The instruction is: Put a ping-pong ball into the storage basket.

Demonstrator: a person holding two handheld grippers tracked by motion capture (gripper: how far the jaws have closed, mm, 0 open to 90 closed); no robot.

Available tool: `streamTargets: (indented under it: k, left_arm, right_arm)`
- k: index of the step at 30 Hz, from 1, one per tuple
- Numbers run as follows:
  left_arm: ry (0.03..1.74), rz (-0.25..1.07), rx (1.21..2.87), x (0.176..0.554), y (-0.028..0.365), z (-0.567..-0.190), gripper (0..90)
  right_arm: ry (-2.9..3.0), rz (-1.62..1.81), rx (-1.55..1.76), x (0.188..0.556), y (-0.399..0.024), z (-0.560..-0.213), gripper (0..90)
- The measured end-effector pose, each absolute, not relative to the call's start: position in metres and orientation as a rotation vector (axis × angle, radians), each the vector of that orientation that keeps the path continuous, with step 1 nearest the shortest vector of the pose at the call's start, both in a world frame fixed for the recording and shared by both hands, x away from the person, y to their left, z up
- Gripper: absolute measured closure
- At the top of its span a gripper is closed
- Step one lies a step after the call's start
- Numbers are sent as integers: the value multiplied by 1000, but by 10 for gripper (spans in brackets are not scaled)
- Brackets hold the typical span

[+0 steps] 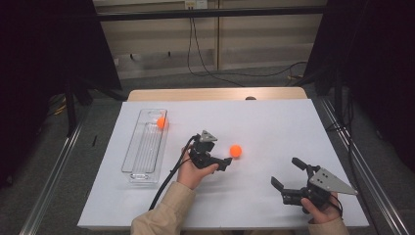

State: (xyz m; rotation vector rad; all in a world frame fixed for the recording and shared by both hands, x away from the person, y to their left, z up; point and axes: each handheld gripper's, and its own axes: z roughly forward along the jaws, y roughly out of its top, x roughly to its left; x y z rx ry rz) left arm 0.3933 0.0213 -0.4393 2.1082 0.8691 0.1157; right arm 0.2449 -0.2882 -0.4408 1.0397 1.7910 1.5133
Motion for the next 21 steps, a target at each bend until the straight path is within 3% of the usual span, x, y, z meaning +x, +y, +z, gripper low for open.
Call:
streamTargets:
  k: [21]
  left_arm:
    - [866, 109, 2115, 395, 14, -442, 98]
  right_arm:
    - [1793, 1508, 1037, 244, -288, -441, 26]
